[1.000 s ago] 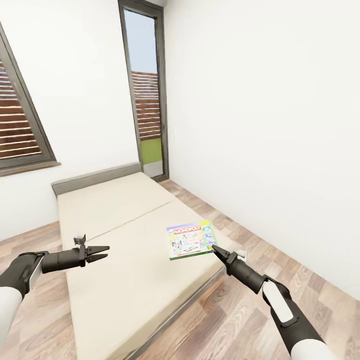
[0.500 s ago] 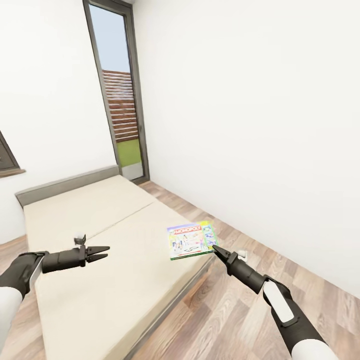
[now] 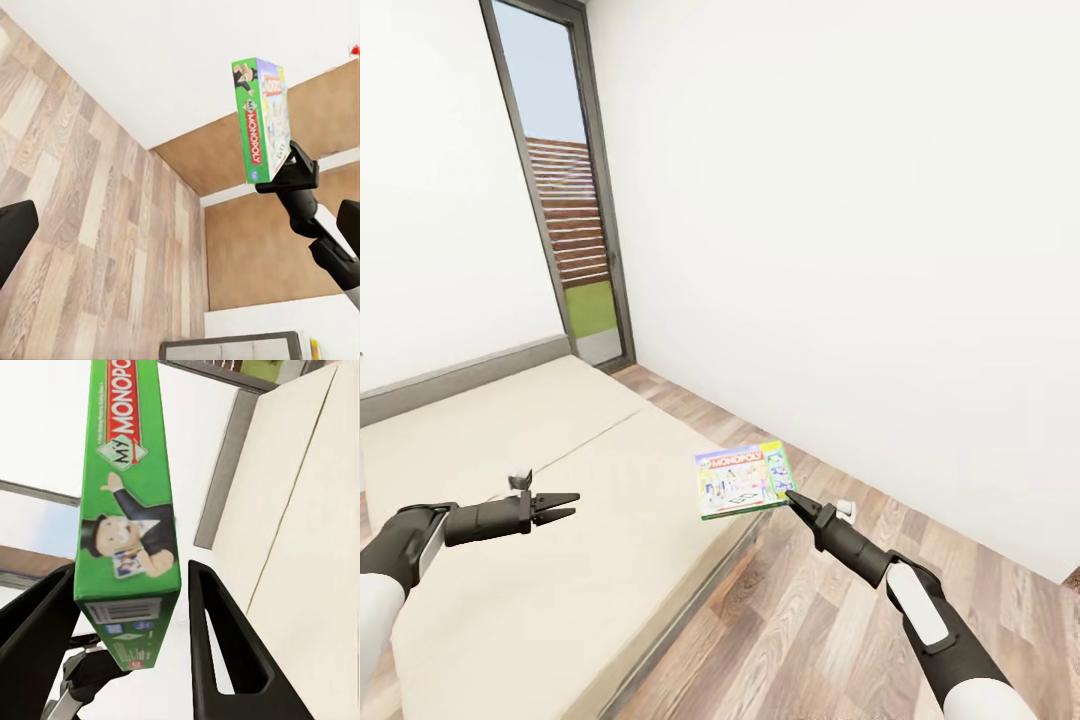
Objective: Put all the toys in the child's room - the three board games (two on the bed and one on the table), the two jigsaw puzzles on the table, and the tennis ball on the table - inside the toy box on the table in the child's room.
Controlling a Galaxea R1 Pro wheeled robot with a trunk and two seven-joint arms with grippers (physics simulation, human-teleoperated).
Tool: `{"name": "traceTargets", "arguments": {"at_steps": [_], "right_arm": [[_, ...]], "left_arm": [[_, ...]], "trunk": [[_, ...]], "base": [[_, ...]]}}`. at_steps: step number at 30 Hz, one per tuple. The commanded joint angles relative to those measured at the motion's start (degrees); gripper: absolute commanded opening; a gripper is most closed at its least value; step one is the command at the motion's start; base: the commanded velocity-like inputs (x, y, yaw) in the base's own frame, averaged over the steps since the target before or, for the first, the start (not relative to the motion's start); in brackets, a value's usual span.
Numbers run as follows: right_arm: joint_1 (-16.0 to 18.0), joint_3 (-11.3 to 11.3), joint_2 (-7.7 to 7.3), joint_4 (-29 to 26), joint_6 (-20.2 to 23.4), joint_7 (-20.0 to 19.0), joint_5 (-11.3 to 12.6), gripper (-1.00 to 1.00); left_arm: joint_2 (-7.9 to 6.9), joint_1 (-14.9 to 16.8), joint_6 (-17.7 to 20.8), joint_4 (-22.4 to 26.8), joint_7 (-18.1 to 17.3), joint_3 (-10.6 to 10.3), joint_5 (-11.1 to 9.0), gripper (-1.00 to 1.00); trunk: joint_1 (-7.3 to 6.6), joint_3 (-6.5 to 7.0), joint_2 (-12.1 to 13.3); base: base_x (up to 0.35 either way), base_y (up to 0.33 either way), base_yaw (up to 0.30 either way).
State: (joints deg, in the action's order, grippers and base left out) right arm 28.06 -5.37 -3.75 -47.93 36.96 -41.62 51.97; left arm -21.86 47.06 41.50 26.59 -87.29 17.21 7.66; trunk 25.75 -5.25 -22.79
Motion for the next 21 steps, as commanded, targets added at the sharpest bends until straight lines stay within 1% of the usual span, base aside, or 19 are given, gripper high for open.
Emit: {"name": "traceTargets", "arguments": {"at_steps": [1,4,8,10,21], "right_arm": [[0.1,-0.1,0.0,0.3,0.4,0.0,0.3,-1.0],[0.1,-0.3,0.03,1.3,0.4,0.0,0.3,-1.0],[0.1,-2.3,0.12,1.9,0.4,0.0,0.3,-1.0],[0.1,-2.7,0.14,1.9,0.4,0.0,0.2,-1.0],[0.1,-3.1,0.26,2.0,0.4,0.0,0.2,-1.0]], "left_arm": [[0.08,0.1,0.6,0.0,-0.4,0.3,0.6,1.0],[0.06,0.1,0.6,0.0,-0.4,0.3,0.6,1.0],[0.09,0.1,0.6,0.0,-0.4,0.2,0.6,1.0],[0.13,0.1,0.6,0.0,-0.4,0.2,0.6,1.0],[0.06,0.1,0.6,0.0,-0.1,0.2,0.6,1.0]], "trunk": [[0.04,-0.13,-0.1],[0.04,-0.13,-0.1],[0.04,-0.13,-0.1],[0.04,-0.13,-0.1],[0.04,-0.13,-0.1]], "base": [[0.0,0.0,-0.217],[0.0,0.0,-0.251],[0.0,0.0,-0.273],[0.0,0.0,-0.278],[0.0,0.0,-0.279]]}}
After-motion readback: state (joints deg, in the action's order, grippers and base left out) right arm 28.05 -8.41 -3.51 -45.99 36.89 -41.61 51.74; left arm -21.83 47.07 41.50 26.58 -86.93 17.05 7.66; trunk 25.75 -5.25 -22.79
